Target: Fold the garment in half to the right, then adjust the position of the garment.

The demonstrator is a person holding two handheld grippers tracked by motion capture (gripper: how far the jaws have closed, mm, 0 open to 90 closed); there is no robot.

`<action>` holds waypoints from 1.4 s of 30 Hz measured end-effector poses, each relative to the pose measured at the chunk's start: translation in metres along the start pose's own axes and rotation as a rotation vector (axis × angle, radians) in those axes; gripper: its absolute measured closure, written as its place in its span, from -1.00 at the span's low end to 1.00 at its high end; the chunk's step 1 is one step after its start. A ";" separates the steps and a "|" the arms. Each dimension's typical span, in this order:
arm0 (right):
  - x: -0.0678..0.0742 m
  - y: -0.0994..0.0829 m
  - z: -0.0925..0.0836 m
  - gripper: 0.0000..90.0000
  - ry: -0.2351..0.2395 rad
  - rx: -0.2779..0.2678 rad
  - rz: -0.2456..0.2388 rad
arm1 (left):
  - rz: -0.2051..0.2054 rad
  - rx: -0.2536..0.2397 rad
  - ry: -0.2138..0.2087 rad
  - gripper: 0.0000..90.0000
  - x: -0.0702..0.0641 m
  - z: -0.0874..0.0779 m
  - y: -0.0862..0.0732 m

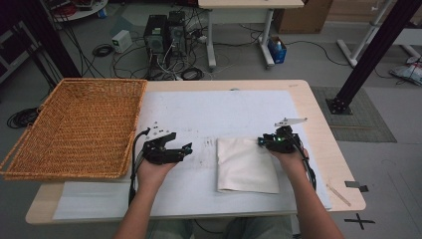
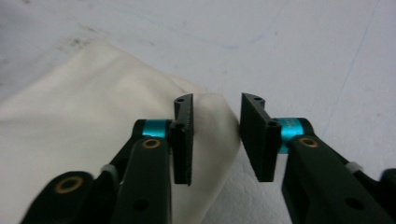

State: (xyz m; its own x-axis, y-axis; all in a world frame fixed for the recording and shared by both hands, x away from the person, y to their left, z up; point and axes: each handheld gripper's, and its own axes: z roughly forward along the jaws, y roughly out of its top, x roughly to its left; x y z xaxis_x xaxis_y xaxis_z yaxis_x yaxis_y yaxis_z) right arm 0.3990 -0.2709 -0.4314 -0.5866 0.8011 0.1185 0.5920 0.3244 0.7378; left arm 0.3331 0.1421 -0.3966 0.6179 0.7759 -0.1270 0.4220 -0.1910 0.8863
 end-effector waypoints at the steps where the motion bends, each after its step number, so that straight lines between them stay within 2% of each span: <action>1: -0.002 0.000 0.001 0.68 -0.007 0.010 0.005 | -0.002 -0.003 0.006 -0.41 0.001 -0.002 -0.001; 4: -0.005 0.000 -0.002 0.71 -0.028 0.001 0.005 | -0.005 -0.007 0.023 -0.41 0.005 -0.010 -0.002; 6: -0.006 0.001 -0.012 0.62 -0.030 -0.028 0.001 | -0.009 -0.020 0.027 -0.41 0.006 -0.016 -0.003; 8: -0.005 0.001 -0.024 0.41 -0.015 -0.071 0.003 | -0.007 -0.030 0.027 -0.42 0.005 -0.019 -0.004; 9: -0.005 0.000 -0.029 0.23 -0.003 -0.089 0.000 | -0.008 -0.038 0.025 -0.45 0.005 -0.021 -0.005; 11: -0.005 0.001 -0.037 -0.10 0.032 -0.115 0.003 | -0.003 -0.054 0.021 -0.47 0.004 -0.023 -0.005; 12: -0.005 0.001 -0.039 -0.18 0.042 -0.117 0.007 | 0.000 -0.059 0.013 -0.48 0.003 -0.024 -0.006; 13: -0.004 0.003 -0.043 -0.32 0.053 -0.115 -0.013 | 0.005 -0.063 0.013 -0.51 0.003 -0.024 -0.006; 16: -0.001 0.004 -0.050 -0.54 0.066 -0.125 -0.054 | 0.014 -0.070 0.005 -0.58 0.001 -0.024 -0.006; 18: -0.001 0.003 -0.054 -0.58 0.074 -0.130 -0.053 | 0.029 -0.066 -0.001 -0.60 0.000 -0.024 -0.006; 21: -0.003 0.000 -0.059 -0.61 0.080 -0.134 -0.068 | 0.026 -0.061 -0.028 -0.63 -0.002 -0.022 -0.004; 23: -0.006 -0.001 -0.061 -0.70 0.082 -0.123 -0.063 | 0.032 -0.060 -0.032 -0.63 -0.005 -0.021 -0.003; 27: -0.008 -0.001 -0.061 -0.70 0.093 -0.111 -0.064 | 0.033 -0.036 -0.058 -0.63 -0.015 -0.018 -0.004; 32: -0.010 0.003 -0.050 -0.70 0.097 -0.087 -0.067 | 0.022 0.021 -0.101 -0.63 -0.029 -0.009 -0.016; 37: -0.009 0.008 -0.034 -0.70 0.098 -0.056 -0.077 | 0.013 0.058 -0.128 -0.63 -0.043 0.004 -0.029; 42: -0.009 0.016 -0.022 -0.66 0.097 -0.034 -0.086 | 0.028 0.118 -0.167 -0.63 -0.060 0.021 -0.035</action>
State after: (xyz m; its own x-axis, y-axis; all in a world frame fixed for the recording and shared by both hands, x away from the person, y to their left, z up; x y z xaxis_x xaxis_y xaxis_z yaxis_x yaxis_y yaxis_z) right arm 0.4015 -0.2842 -0.4056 -0.6858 0.7184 0.1163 0.5193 0.3710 0.7699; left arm 0.2951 0.0899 -0.4298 0.7280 0.6604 -0.1839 0.4717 -0.2880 0.8334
